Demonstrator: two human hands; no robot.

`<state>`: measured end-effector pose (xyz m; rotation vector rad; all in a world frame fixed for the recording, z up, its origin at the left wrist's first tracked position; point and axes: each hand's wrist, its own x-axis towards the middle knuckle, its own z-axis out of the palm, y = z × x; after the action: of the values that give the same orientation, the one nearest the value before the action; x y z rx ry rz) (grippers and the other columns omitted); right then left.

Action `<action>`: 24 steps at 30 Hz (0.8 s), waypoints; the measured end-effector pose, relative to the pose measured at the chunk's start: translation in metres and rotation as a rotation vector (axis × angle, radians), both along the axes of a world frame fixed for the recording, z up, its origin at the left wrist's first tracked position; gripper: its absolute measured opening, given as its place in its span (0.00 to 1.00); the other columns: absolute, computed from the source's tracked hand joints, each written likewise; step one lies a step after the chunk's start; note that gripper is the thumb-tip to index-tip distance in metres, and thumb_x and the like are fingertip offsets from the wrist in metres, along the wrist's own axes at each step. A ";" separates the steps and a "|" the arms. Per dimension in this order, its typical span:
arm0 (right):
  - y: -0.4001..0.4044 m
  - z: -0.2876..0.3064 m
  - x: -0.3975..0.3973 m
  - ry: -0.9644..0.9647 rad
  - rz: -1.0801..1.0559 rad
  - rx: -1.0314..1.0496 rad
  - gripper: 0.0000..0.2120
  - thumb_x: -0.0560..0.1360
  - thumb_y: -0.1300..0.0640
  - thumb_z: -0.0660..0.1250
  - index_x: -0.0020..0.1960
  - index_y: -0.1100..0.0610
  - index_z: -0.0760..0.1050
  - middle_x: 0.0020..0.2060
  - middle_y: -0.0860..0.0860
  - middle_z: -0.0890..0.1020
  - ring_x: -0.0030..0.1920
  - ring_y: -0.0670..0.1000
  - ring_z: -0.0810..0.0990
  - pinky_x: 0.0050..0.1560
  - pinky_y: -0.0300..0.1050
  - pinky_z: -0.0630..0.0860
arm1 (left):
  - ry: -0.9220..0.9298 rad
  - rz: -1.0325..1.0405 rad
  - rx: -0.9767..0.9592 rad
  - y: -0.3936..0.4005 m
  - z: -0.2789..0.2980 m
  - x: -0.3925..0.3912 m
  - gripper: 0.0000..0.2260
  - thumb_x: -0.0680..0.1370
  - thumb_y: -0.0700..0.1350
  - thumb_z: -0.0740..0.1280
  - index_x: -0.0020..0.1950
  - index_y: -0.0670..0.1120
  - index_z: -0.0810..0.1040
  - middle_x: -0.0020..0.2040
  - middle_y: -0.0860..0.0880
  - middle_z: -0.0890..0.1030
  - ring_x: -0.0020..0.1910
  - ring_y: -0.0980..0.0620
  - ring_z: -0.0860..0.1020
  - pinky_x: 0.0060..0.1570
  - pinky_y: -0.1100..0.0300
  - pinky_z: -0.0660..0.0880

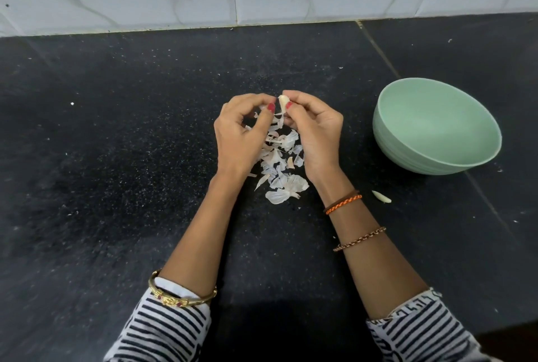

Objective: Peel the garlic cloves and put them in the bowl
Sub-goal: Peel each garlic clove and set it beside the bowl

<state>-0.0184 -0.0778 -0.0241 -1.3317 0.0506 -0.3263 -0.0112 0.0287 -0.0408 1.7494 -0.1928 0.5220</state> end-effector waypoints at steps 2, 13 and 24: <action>0.001 -0.001 -0.001 -0.024 0.028 -0.015 0.10 0.73 0.71 0.66 0.51 0.62 0.79 0.37 0.46 0.83 0.38 0.42 0.81 0.41 0.33 0.77 | 0.032 0.005 -0.006 0.000 0.002 -0.001 0.06 0.73 0.45 0.66 0.44 0.57 0.80 0.44 0.59 0.79 0.48 0.49 0.78 0.50 0.47 0.76; 0.000 -0.007 -0.001 -0.128 0.017 -0.227 0.13 0.72 0.72 0.66 0.54 0.63 0.77 0.42 0.52 0.81 0.42 0.41 0.82 0.43 0.32 0.77 | 0.137 0.002 -0.064 0.001 0.007 -0.002 0.03 0.69 0.44 0.67 0.38 0.50 0.80 0.37 0.52 0.79 0.34 0.54 0.73 0.37 0.63 0.72; 0.001 -0.001 0.000 -0.012 0.076 0.013 0.10 0.73 0.72 0.63 0.45 0.61 0.80 0.35 0.47 0.81 0.36 0.41 0.79 0.38 0.32 0.74 | 0.237 -0.015 -0.252 -0.003 0.010 -0.003 0.07 0.64 0.50 0.68 0.35 0.49 0.80 0.36 0.49 0.81 0.35 0.50 0.74 0.40 0.54 0.75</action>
<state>-0.0185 -0.0767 -0.0250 -1.3149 -0.0073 -0.2691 -0.0143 0.0253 -0.0306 1.5464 0.0273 0.3096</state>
